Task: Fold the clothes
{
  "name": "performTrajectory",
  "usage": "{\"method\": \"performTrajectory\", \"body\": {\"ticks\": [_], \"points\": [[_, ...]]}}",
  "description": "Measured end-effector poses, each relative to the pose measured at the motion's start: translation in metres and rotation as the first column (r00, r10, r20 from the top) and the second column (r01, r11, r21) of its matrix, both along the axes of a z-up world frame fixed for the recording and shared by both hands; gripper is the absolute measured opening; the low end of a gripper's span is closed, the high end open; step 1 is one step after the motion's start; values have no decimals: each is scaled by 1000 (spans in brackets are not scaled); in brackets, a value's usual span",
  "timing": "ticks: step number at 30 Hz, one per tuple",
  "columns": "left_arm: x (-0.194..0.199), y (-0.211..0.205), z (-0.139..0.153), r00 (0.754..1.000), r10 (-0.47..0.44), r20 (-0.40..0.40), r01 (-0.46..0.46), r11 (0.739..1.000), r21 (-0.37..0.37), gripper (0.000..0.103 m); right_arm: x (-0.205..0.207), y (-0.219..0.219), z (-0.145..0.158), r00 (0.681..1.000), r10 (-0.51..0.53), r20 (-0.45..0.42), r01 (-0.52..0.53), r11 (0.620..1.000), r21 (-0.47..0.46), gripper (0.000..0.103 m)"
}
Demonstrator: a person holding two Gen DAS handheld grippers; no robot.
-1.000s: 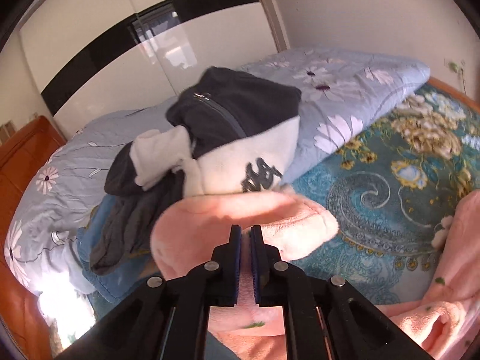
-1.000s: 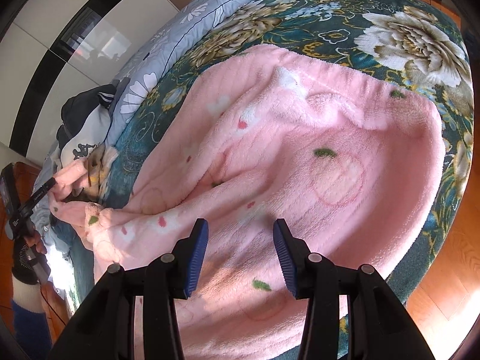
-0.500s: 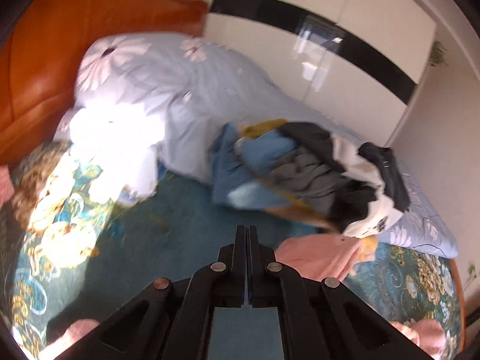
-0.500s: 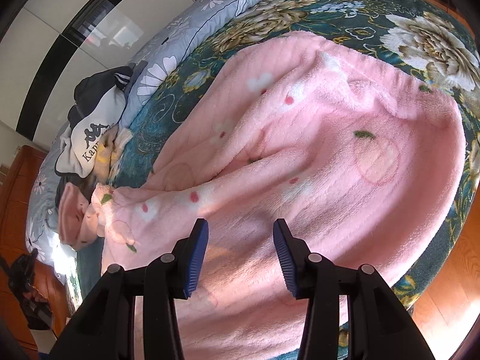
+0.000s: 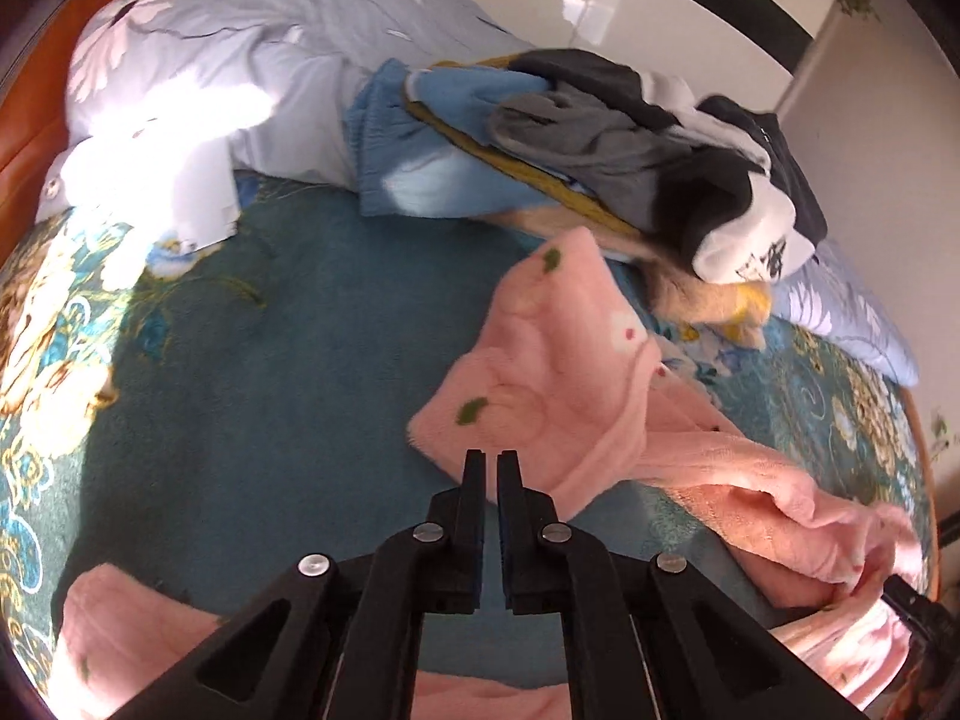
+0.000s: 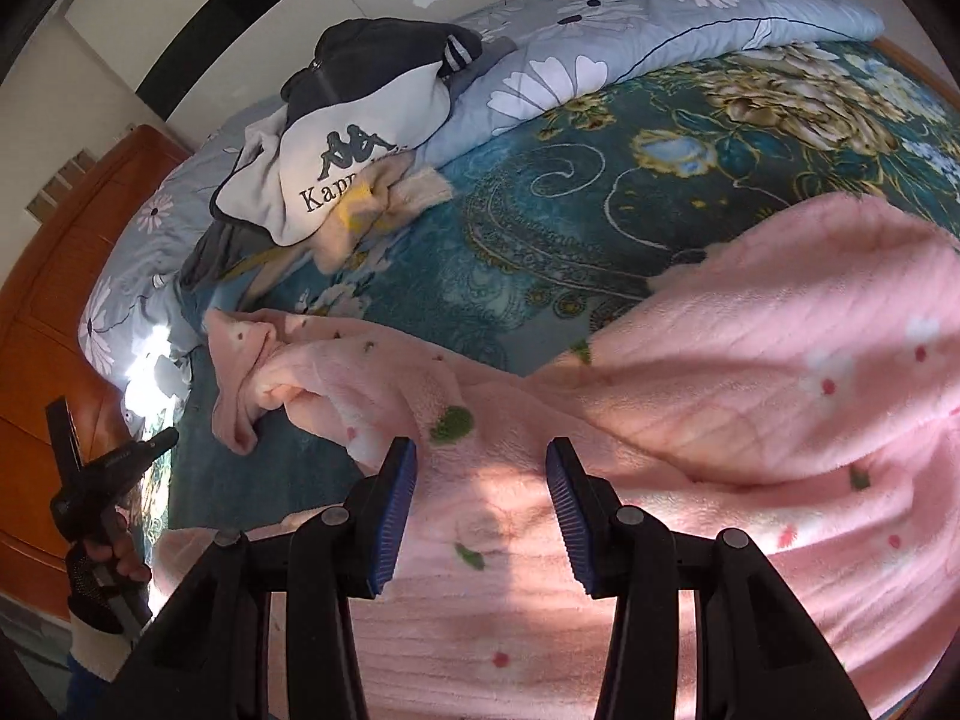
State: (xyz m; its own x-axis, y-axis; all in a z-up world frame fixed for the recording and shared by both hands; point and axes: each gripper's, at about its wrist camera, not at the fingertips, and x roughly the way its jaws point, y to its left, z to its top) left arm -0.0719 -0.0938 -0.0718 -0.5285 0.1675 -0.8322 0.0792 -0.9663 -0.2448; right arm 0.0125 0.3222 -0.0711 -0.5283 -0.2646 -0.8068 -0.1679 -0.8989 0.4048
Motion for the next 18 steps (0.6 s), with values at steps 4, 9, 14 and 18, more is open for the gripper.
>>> {"method": "performTrajectory", "body": {"ticks": [4,9,14,18], "points": [[-23,47,-7,994,-111,11,112,988,-106,40,-15,-5,-13,999,-12,42,11,1000,16,46],[-39,82,-31,977,-193,86,206,958,-199,48,-12,-3,-21,998,-27,51,27,1000,3,45],[-42,85,-57,969,-195,149,224,950,-219,48,2,-4,-27,998,-11,66,12,1000,-17,21],[-38,89,-64,963,-220,156,255,932,-256,51,18,-11,-36,997,14,78,-12,999,-34,17]]}}
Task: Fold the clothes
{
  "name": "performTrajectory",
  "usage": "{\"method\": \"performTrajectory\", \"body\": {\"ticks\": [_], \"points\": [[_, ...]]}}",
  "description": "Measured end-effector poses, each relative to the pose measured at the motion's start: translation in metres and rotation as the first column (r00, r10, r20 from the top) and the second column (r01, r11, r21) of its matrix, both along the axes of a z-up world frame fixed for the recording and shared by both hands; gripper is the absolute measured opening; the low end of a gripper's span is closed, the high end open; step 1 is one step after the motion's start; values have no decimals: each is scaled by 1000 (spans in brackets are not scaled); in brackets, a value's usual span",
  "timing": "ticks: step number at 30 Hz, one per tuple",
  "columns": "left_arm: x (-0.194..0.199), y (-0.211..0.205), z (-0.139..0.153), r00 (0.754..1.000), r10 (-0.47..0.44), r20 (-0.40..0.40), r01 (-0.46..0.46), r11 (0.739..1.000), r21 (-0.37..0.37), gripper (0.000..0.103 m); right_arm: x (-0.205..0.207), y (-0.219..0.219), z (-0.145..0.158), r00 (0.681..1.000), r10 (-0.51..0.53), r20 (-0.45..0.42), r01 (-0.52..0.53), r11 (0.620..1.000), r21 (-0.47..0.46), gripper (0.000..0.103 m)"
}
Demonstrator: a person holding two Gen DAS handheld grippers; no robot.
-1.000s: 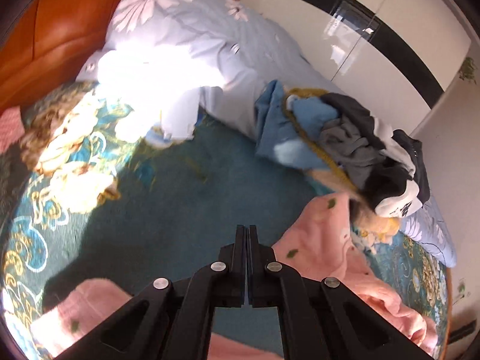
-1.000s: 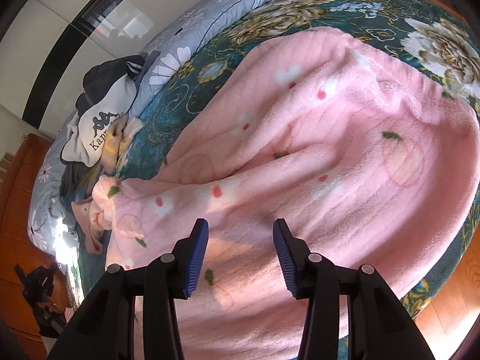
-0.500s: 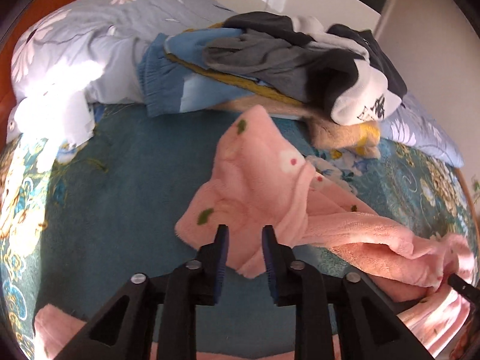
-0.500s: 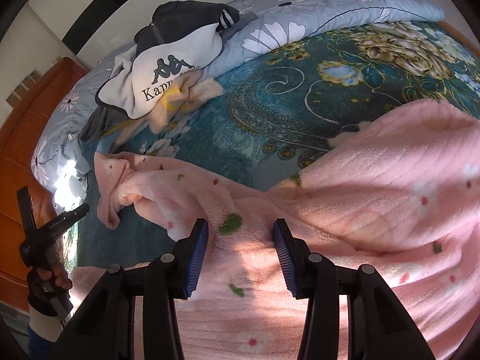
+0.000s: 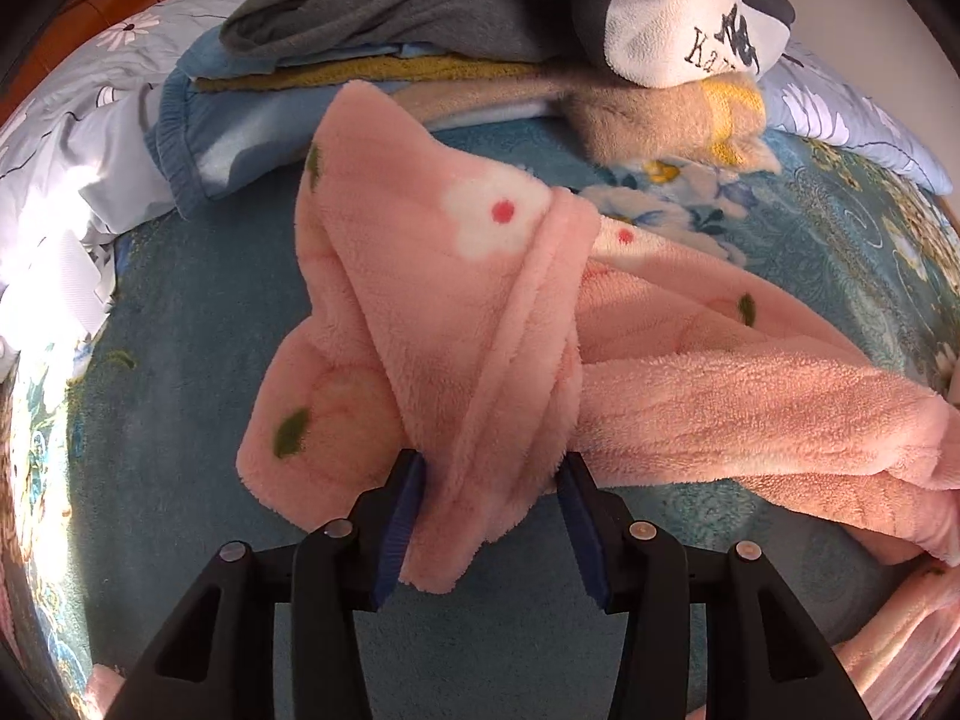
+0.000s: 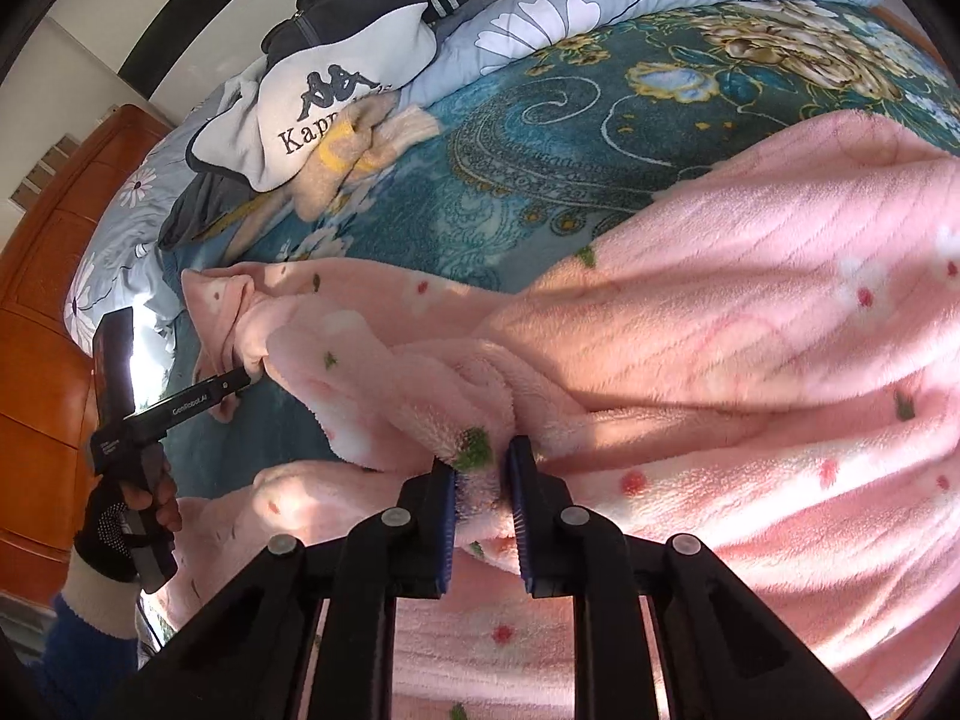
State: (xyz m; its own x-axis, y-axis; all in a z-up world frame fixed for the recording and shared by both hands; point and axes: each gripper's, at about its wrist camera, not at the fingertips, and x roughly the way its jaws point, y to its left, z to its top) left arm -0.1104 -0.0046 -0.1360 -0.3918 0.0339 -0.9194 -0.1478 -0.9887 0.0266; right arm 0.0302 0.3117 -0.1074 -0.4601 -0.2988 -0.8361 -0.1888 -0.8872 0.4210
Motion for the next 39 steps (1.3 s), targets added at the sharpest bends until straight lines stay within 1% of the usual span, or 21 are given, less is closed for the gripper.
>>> {"method": "performTrajectory", "body": {"ticks": [2,4,5,6,8,10,12,14,17,19,21,25,28,29,31,33,34,35,37,39], "points": [[2,3,0,1000,-20,-18,20,999,-27,52,7,-3,-5,1000,-1,7,1,1000,-7,17],[4,-2,2,1000,0,-27,0,1000,-4,47,12,-3,-10,1000,-10,18,11,1000,-23,17],[4,-6,3,999,19,-30,-19,1000,14,36,14,-2,-12,1000,-16,22,17,999,-36,17],[5,-14,5,999,45,-29,-43,998,42,25,16,-1,-13,1000,-21,22,22,999,-45,17],[5,-31,10,995,95,-23,-92,990,111,16,19,0,-13,1000,-25,18,26,998,-54,17],[6,-53,15,988,157,-14,-152,974,166,14,20,0,-12,1000,-25,17,26,998,-57,17],[10,-81,26,970,241,-17,-230,942,246,12,21,0,-12,1000,-25,16,26,998,-57,17],[17,-113,44,939,342,-41,-308,887,344,11,23,0,-12,1000,-24,17,25,998,-58,17],[36,-168,67,869,487,-85,-411,808,422,11,26,0,-14,1000,-24,20,25,998,-64,17],[49,-201,70,825,556,-98,-475,777,413,11,29,0,-14,1000,-24,20,25,997,-70,17],[63,-233,74,776,621,-111,-536,741,404,10,32,0,-15,1000,-21,21,22,997,-72,17],[88,-275,36,722,692,-23,-646,685,338,10,38,-2,-18,1000,-7,29,9,997,-73,17],[111,-284,0,682,728,72,-700,621,352,10,42,-3,-18,999,13,33,-10,997,-70,17],[115,-284,-9,671,735,99,-714,604,354,10,44,-3,-18,999,20,35,-17,997,-73,18],[120,-280,-17,662,741,116,-723,590,359,11,46,0,-12,999,28,30,-26,995,-92,19],[117,-276,-15,667,737,105,-720,602,347,11,47,5,-4,999,42,16,-40,994,-105,19],[115,-274,-13,672,734,101,-717,609,339,11,47,8,2,999,52,5,-51,993,-108,21],[113,-273,-12,674,732,102,-717,613,332,11,46,11,8,998,65,-5,-66,992,-110,26],[108,-273,-11,676,729,105,-716,616,329,11,44,21,21,996,89,-27,-91,991,-99,32],[106,-271,-12,677,728,106,-717,621,318,11,42,37,34,995,96,-39,-99,991,-85,35]]}}
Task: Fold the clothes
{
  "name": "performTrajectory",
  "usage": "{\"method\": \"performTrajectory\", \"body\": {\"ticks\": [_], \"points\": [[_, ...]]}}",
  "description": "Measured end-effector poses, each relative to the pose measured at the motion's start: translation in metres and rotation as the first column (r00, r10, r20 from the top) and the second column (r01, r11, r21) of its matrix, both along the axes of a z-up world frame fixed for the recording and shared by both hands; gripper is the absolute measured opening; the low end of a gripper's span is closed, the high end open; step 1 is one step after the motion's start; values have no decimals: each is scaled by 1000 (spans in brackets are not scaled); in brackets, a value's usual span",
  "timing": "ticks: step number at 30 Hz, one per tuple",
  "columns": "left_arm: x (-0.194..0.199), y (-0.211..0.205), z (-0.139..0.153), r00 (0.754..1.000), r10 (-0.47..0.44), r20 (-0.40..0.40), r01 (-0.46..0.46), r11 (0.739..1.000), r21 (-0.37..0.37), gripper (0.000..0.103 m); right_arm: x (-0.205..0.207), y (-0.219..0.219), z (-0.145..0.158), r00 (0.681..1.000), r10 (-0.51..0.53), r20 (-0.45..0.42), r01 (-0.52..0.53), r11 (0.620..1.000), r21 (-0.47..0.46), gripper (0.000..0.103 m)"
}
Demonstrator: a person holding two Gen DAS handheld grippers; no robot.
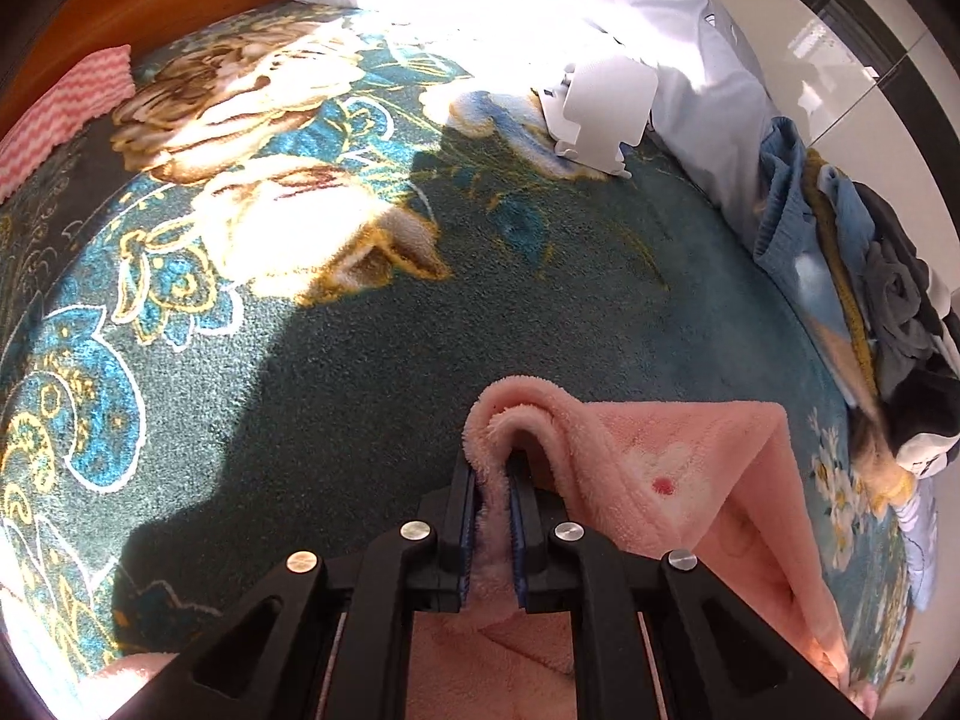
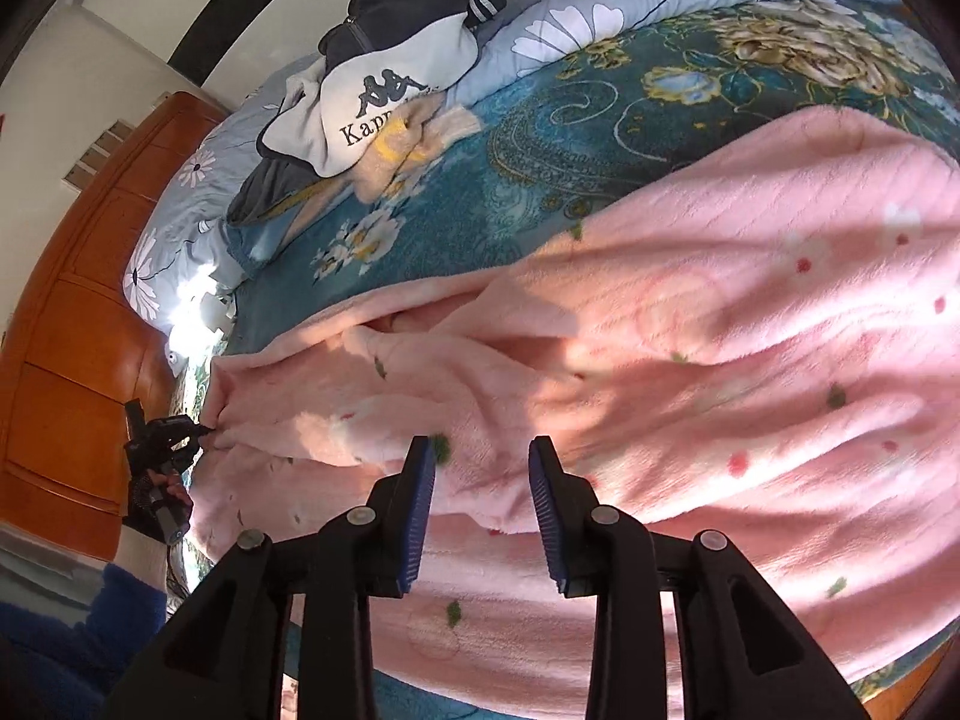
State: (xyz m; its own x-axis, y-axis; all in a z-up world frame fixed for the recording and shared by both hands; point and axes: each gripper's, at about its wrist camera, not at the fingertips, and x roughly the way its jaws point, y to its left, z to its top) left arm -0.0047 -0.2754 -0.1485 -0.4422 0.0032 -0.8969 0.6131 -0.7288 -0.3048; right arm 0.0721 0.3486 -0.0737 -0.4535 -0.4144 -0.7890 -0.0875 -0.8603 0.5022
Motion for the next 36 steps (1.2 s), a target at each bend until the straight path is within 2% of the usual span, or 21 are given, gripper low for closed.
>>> {"method": "performTrajectory", "body": {"ticks": [3,6,7,8,11,13,15,18,22,24,27,28,29,31,36], "points": [[-3,0,-2,1000,7,9,-7,1000,-8,13,-5,34,21,999,-29,-22,30,998,53,37],[-5,0,-1,1000,16,17,-16,1000,-17,14,-20,85,37,990,-133,-49,139,979,148,42],[-5,1,0,1000,18,21,-17,1000,-22,14,-26,104,42,984,-168,-60,176,969,175,48],[-5,2,1,1000,20,24,-19,999,-27,14,-34,121,43,978,-197,-61,205,958,201,55],[-8,3,1,999,25,37,-24,999,-35,14,-60,169,37,967,-252,-40,253,933,254,56],[-10,3,1,999,30,44,-29,999,-38,14,-79,191,24,961,-276,11,264,928,264,56],[-11,4,1,998,34,51,-31,998,-46,14,-93,196,13,969,-248,25,232,934,273,56],[-12,5,2,998,36,60,-32,998,-58,14,-114,181,2,990,-131,47,112,950,291,56],[-15,6,2,997,39,70,-34,997,-69,14,-139,153,-18,992,29,123,-74,924,374,56],[-15,7,2,997,37,74,-32,997,-73,14,-144,148,-28,985,54,163,-114,913,391,56],[-16,7,4,997,32,76,-26,997,-76,14,-140,147,-34,981,59,185,-126,918,375,56],[-16,7,4,997,33,74,-27,997,-75,14,-138,146,-35,980,61,189,-128,922,366,51],[-16,7,5,997,34,71,-28,997,-75,14,-135,146,-35,980,64,191,-131,923,363,34],[-16,8,7,997,33,63,-28,997,-73,13,-130,144,-35,976,52,210,-129,919,373,11],[-26,14,25,1000,3,-11,-4,998,-59,10,-129,147,-19,984,-11,178,-69,899,432,4]]}}
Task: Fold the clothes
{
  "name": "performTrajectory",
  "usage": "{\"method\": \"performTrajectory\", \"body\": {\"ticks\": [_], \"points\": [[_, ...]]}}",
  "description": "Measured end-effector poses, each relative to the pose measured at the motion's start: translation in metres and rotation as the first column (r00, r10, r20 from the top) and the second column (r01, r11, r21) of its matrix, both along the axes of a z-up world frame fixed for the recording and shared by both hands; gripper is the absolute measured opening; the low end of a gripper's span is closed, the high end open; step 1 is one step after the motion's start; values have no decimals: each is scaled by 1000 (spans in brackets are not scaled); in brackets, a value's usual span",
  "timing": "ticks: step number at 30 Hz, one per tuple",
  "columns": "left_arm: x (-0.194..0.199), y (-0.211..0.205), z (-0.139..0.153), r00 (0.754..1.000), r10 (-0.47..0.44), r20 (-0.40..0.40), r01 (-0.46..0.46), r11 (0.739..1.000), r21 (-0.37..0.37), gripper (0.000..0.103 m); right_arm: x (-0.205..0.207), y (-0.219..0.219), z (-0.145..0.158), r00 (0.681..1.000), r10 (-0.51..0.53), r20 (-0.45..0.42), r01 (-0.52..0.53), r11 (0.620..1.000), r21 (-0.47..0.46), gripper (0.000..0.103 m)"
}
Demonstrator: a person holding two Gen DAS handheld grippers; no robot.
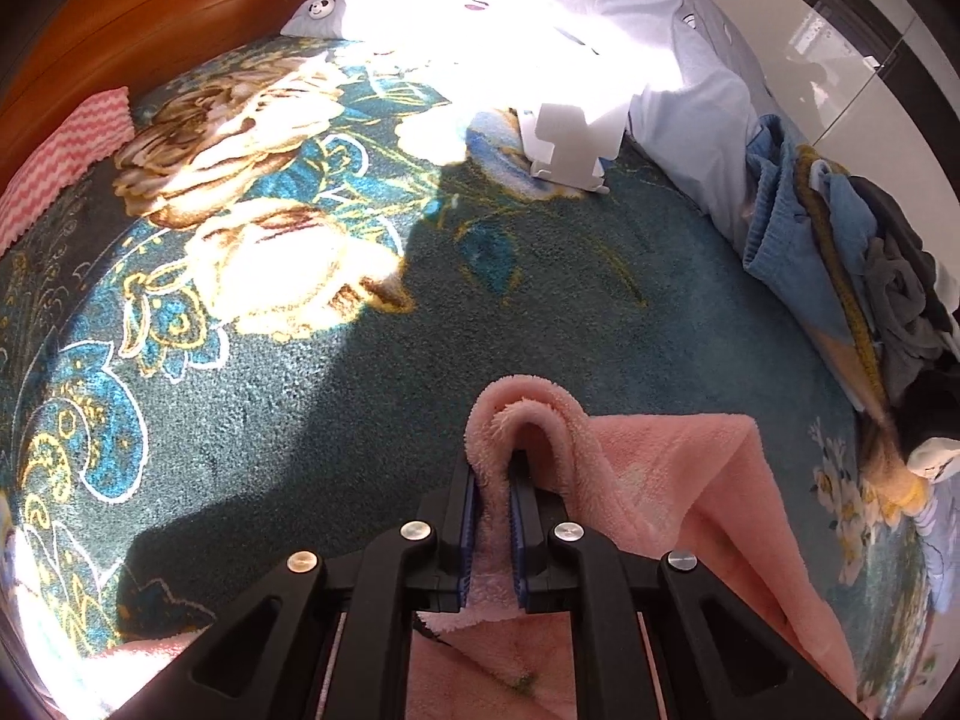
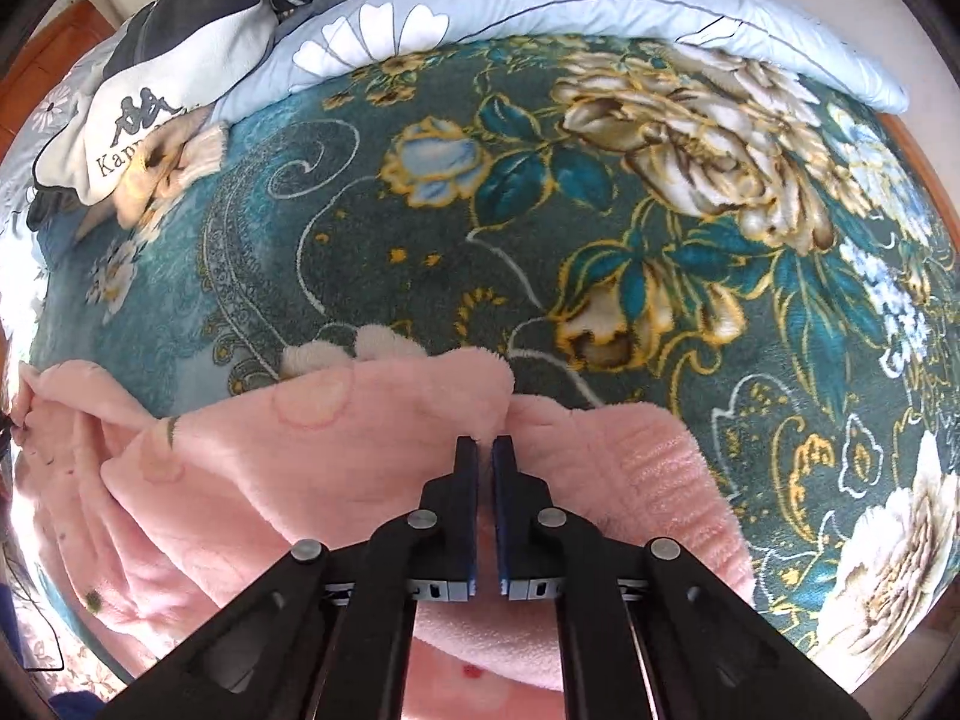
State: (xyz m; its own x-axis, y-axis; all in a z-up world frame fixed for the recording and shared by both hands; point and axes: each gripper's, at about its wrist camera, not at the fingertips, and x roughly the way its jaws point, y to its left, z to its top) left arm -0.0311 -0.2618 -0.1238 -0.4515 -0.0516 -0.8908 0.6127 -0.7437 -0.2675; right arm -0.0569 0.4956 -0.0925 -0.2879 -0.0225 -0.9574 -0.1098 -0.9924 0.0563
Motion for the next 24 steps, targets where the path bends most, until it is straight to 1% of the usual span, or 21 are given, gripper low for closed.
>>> {"method": "performTrajectory", "body": {"ticks": [2,4,5,6,7,8,9,10,11,12,16,19,20,21,22,23,24], "points": [[-11,1,16,999,-12,-46,12,1000,2,9,-6,5,18,998,-32,-52,34,999,32,3],[-24,0,38,994,-23,-104,22,1000,-4,9,-14,12,46,989,-69,-132,80,994,78,1],[-31,-1,54,988,-29,-152,28,1000,-7,9,-16,16,64,978,-87,-188,108,988,109,0],[-37,-2,73,976,-36,-214,36,999,-7,9,-16,22,82,964,-106,-243,137,984,115,0],[-43,-5,91,961,-44,-272,42,999,-13,9,-17,28,100,947,-124,-296,165,979,118,0],[-49,-5,104,951,-57,-304,53,998,-24,9,-17,34,118,926,-141,-349,194,974,120,0],[-54,-5,117,940,-71,-335,63,997,-36,9,-19,39,125,921,-152,-359,197,976,91,0],[-58,-4,121,938,-82,-336,72,997,-41,9,-21,44,132,916,-162,-366,198,978,61,0],[-63,-3,124,937,-91,-336,81,996,-46,9,-22,45,131,919,-158,-360,186,982,44,0],[-68,-2,127,936,-101,-336,89,995,-51,9,-24,42,123,932,-132,-336,155,987,43,0],[-69,4,105,952,-104,-286,100,995,-28,9,-30,19,80,977,-21,-211,33,998,51,0],[-62,8,86,967,-102,-234,99,995,-27,9,-31,10,50,990,47,-134,-41,998,42,1],[-58,6,83,969,-97,-227,94,995,-24,9,-30,9,42,992,66,-111,-61,997,49,6],[-55,4,80,971,-91,-221,88,996,-21,9,-31,9,35,993,86,-80,-83,996,34,13],[-51,2,77,973,-85,-214,83,996,-18,9,-31,9,27,993,106,-48,-105,994,17,38],[-47,0,74,975,-79,-208,78,997,-15,9,-32,10,19,992,126,-17,-126,992,0,59],[-45,-3,72,977,-74,-201,73,997,-10,9,-31,9,11,990,144,7,-144,989,-18,61]]}}
